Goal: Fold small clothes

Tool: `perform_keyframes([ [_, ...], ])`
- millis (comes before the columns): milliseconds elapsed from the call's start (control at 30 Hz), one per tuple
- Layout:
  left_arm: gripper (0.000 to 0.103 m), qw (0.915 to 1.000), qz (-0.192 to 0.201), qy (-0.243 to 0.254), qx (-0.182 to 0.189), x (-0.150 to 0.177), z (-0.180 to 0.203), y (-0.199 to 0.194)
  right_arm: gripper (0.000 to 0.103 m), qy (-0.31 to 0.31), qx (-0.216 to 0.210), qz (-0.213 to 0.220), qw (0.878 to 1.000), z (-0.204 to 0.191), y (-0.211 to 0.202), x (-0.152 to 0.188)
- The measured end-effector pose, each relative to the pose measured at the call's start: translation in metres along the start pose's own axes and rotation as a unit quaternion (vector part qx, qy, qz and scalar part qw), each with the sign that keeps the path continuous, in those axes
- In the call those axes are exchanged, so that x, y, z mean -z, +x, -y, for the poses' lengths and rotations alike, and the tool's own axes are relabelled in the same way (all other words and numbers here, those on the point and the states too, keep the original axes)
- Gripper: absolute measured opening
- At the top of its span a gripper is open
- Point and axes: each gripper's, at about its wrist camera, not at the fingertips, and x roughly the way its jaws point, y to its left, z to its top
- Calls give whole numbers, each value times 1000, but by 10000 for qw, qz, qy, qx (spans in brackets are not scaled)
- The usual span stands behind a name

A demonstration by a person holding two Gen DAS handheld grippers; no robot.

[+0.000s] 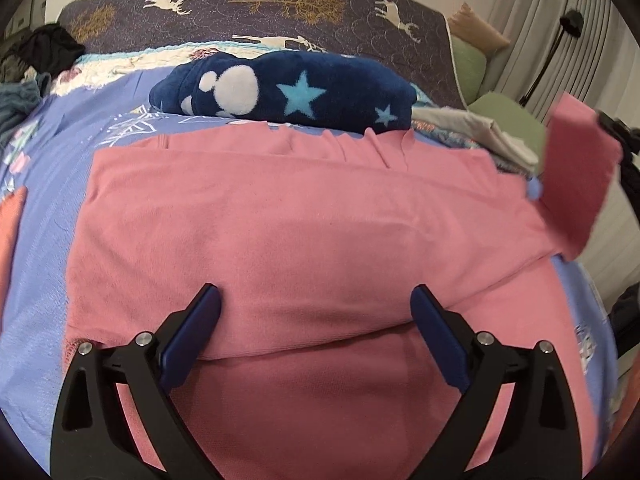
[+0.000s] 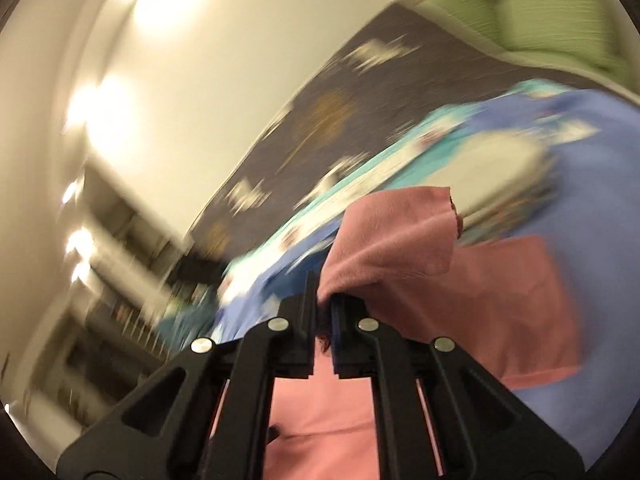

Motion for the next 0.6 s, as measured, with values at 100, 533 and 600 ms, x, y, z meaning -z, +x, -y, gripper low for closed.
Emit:
perform_keyframes([
  [100, 96, 9994, 82, -190, 260, 0, -8, -3, 6, -588, 99, -652, 9961, -27, 52, 35],
  [533, 94, 9824, 439, -1097, 1447, 0, -43, -9, 34, -1778, 724, -1732, 9660, -26, 93, 102],
  [600, 94, 9828, 438, -1078, 1431, 0, -42, -9, 44, -1536, 725, -1619, 9721, -31, 99, 98],
])
